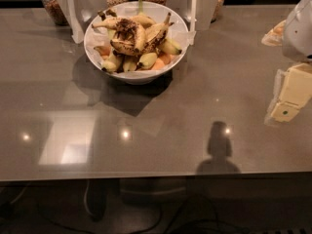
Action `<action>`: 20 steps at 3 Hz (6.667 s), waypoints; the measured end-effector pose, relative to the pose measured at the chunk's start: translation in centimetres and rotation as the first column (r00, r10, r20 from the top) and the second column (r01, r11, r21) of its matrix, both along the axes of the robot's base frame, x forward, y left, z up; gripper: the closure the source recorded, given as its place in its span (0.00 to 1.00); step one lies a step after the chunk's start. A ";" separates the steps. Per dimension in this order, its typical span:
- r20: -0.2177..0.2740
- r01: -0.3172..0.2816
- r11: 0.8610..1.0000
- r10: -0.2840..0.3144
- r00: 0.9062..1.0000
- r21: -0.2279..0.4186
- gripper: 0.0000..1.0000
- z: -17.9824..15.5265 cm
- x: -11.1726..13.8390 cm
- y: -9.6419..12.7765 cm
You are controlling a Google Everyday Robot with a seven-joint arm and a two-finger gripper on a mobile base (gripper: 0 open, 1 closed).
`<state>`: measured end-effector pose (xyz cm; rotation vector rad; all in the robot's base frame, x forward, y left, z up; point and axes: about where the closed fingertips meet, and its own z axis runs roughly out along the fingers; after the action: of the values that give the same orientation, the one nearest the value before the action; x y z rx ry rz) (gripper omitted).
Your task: Pick banana from white bowl
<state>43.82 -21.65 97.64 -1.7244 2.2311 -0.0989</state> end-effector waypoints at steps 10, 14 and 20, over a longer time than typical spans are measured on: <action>0.202 -0.326 0.925 0.286 0.937 0.198 0.00 3.6 22.1 19.1; 0.169 -0.362 0.912 0.332 0.928 0.194 0.37 -0.2 23.6 16.2; 0.161 -0.387 0.892 0.357 0.920 0.233 0.87 -0.2 23.6 17.8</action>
Offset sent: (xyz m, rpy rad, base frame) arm 0.0514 0.0457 0.0208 0.0822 -0.0622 0.0569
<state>67.39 -3.82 97.43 -1.9055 1.7061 0.1740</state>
